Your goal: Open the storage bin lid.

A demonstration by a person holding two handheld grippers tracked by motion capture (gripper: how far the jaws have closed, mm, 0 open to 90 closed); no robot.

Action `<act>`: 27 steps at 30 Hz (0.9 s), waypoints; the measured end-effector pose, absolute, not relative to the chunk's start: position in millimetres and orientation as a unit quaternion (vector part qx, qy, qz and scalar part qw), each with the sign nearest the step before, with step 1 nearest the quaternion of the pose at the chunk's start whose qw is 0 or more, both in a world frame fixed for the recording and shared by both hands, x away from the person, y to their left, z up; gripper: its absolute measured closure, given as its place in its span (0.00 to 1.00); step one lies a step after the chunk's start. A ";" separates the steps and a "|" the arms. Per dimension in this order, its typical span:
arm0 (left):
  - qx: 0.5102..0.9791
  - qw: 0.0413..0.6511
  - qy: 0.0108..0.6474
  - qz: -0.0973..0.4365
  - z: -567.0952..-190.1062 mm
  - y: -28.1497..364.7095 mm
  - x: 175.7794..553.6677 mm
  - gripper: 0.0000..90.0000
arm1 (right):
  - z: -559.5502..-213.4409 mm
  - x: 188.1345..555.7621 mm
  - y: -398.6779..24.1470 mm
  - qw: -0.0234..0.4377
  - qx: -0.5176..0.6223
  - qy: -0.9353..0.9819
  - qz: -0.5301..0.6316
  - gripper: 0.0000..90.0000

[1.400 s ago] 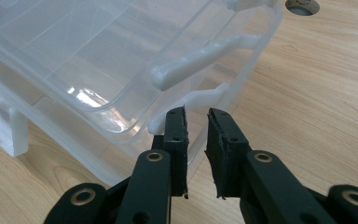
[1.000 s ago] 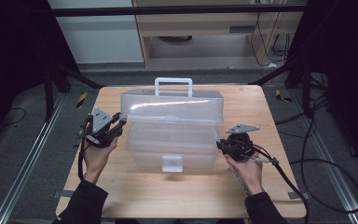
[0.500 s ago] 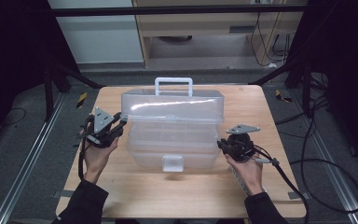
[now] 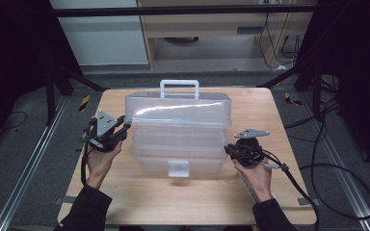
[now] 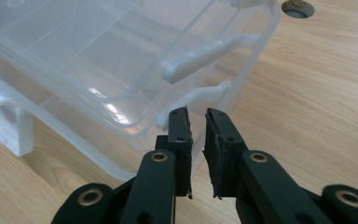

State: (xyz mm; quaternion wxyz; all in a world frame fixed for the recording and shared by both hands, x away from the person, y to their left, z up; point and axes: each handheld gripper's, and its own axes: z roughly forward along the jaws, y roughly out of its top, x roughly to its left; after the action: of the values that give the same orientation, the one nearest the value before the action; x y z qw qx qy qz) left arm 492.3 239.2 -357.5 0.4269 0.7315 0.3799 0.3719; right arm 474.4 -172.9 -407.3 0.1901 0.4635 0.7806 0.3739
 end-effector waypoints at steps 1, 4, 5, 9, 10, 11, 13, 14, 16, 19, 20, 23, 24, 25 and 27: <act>0.732 0.425 0.380 0.372 -356.8 239.1 492.6 0.79 | -407.2 474.4 -172.9 0.190 0.463 0.781 0.374 0.90; 0.731 0.425 0.380 0.374 -355.0 238.5 494.0 0.79 | -407.3 474.7 -173.5 0.189 0.462 0.782 0.374 0.90; 0.731 0.426 0.381 0.373 -354.5 238.4 494.4 0.79 | -407.3 474.8 -173.6 0.188 0.462 0.782 0.374 0.90; 0.730 0.427 0.383 0.372 -352.6 238.5 496.6 0.79 | -407.2 474.7 -173.9 0.186 0.464 0.780 0.376 0.90; 0.730 0.427 0.382 0.373 -352.0 238.6 497.4 0.79 | -407.2 474.6 -173.9 0.186 0.464 0.780 0.375 0.90; 0.729 0.427 0.383 0.373 -351.3 238.6 498.2 0.79 | -407.2 474.5 -173.8 0.186 0.465 0.780 0.375 0.90; 0.729 0.426 0.382 0.374 -349.6 238.5 499.8 0.79 | -407.3 474.5 -174.0 0.187 0.463 0.781 0.375 0.90; 0.728 0.427 0.383 0.375 -348.9 238.0 500.4 0.79 | -407.4 474.5 -173.9 0.187 0.463 0.780 0.376 0.90; 0.730 0.423 0.382 0.377 -347.0 238.1 501.8 0.80 | -407.4 474.3 -173.8 0.188 0.463 0.781 0.375 0.90; 0.729 0.424 0.383 0.377 -345.0 237.7 503.8 0.80 | -407.4 474.4 -173.8 0.188 0.463 0.781 0.375 0.90; 0.729 0.423 0.383 0.377 -344.4 237.5 504.3 0.80 | -407.5 474.2 -173.8 0.188 0.462 0.781 0.375 0.90; 0.729 0.424 0.383 0.378 -342.9 237.2 505.9 0.80 | -407.4 474.1 -173.6 0.188 0.462 0.781 0.375 0.90; 0.729 0.424 0.383 0.378 -342.4 237.1 506.4 0.80 | -407.5 474.3 -173.8 0.189 0.460 0.782 0.375 0.90; 0.728 0.424 0.383 0.379 -342.0 236.8 507.0 0.80 | -407.4 474.3 -173.8 0.189 0.460 0.782 0.375 0.90; 0.728 0.423 0.383 0.379 -341.0 236.8 507.8 0.81 | -407.5 474.3 -173.7 0.191 0.459 0.783 0.374 0.90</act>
State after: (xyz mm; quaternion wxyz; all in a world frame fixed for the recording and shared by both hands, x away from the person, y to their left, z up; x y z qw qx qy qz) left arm 507.8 236.8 -341.0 0.4230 0.7285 0.3826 0.3795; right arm 474.3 -173.7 -407.5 0.1907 0.4588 0.7831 0.3742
